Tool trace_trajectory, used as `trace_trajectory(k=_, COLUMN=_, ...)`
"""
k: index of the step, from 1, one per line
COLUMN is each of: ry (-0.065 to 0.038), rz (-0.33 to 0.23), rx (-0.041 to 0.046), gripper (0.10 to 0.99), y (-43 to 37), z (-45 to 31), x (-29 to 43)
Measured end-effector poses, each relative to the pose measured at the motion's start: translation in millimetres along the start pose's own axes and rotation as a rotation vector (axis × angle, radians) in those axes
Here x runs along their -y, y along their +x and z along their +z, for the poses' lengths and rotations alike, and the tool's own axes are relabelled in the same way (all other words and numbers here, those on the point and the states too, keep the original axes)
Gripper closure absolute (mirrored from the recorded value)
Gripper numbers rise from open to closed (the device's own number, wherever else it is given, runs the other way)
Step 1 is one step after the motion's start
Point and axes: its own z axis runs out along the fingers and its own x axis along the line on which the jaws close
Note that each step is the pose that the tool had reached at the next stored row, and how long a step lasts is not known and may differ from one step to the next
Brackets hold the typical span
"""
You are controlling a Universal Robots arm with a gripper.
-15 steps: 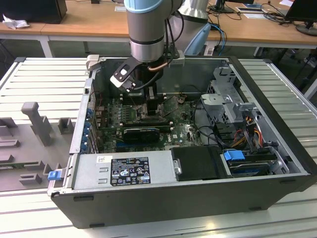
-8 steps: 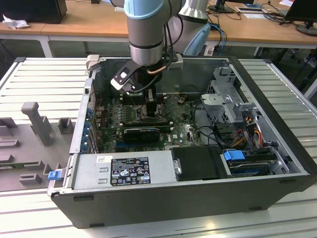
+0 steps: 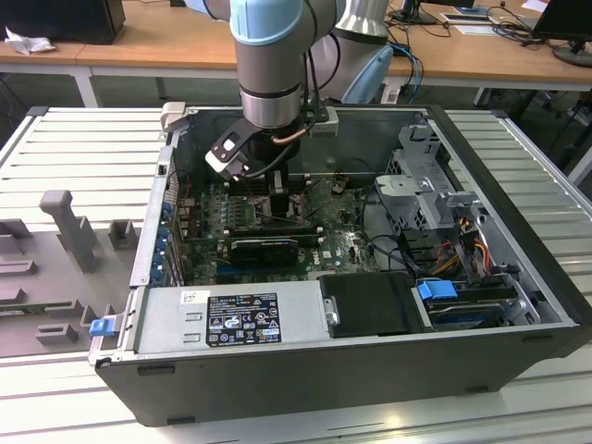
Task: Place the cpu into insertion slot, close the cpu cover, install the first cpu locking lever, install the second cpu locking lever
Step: 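Place the cpu into insertion slot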
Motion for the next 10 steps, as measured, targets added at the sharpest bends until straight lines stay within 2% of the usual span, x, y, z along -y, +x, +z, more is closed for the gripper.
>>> trace_trajectory(k=3, ry=0.000, rz=0.000, rx=0.0004, gripper=0.561, y=2.0, z=4.3, x=0.1)
trace_trajectory(k=9, ry=0.000, rz=0.000, rx=0.0022, gripper=0.545, y=2.0, z=4.4, x=0.1)
trace_trajectory(k=10, ry=0.000, rz=0.000, rx=0.0009, gripper=0.482, y=2.2, z=4.5, x=0.1)
